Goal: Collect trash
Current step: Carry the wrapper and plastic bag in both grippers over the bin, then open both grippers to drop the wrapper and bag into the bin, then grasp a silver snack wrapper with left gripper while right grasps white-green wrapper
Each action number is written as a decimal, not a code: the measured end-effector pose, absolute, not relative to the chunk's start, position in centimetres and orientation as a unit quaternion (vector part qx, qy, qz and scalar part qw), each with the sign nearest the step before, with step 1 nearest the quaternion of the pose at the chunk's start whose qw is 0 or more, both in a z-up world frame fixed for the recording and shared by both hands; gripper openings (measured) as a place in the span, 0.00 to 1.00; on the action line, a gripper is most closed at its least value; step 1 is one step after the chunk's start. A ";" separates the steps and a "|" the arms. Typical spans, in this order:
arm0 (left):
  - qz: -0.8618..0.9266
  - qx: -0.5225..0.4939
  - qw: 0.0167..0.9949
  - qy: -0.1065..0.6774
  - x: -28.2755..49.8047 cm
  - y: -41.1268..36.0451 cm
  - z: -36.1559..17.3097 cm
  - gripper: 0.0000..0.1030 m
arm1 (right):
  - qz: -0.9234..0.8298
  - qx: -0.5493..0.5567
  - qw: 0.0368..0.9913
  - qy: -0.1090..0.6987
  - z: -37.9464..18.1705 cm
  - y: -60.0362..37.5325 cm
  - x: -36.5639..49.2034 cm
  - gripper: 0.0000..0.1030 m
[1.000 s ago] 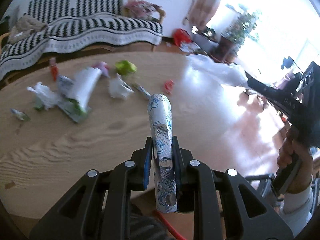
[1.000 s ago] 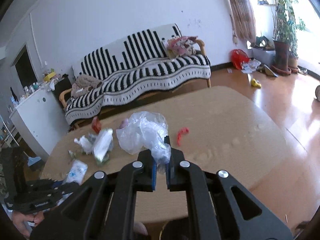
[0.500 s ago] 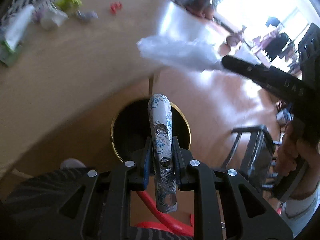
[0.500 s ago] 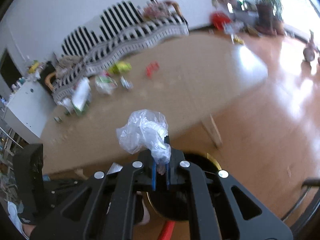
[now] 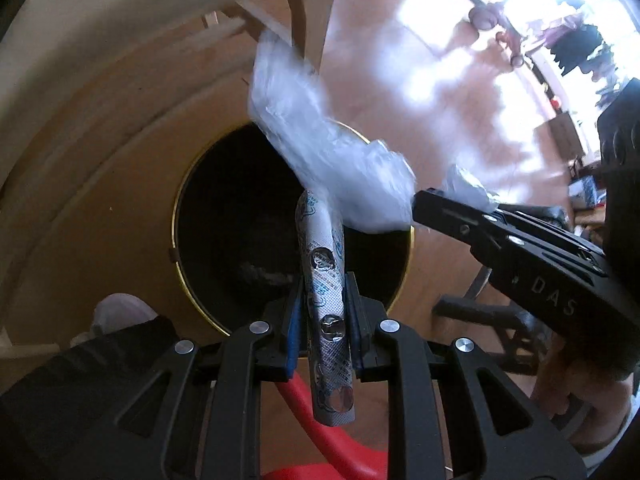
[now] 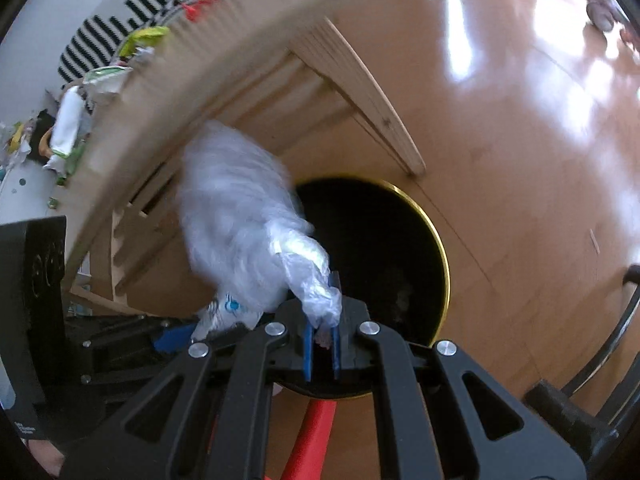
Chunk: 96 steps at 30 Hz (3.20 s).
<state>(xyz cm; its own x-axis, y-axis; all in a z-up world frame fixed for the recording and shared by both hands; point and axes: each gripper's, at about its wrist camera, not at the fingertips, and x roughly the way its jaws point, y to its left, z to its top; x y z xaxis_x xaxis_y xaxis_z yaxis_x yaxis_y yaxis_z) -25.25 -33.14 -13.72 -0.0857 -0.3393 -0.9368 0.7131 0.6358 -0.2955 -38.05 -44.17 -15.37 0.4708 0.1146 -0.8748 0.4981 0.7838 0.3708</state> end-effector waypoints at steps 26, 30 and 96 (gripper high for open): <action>-0.386 0.139 0.686 0.601 -25.0 -33.0 -13.3 0.94 | -0.137 0.348 0.803 0.464 -14.4 -48.3 -39.3 0.94; -0.409 0.131 0.704 0.565 -26.0 -32.6 -9.7 0.94 | -0.141 0.322 0.849 0.395 -9.8 -48.7 -40.4 0.94; 0.013 -0.074 0.888 0.454 8.3 8.0 -1.5 0.18 | 0.007 0.015 0.900 0.435 -4.0 -36.9 -2.7 0.14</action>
<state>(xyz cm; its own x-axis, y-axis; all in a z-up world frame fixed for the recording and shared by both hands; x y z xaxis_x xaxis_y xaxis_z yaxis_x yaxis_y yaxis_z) 8.33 7.96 -1.47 0.5872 -0.0434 -0.8083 -0.0902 0.9888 -0.1187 -2.72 -36.87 -4.00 0.6210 0.0257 -0.7834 0.0009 0.9994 0.0335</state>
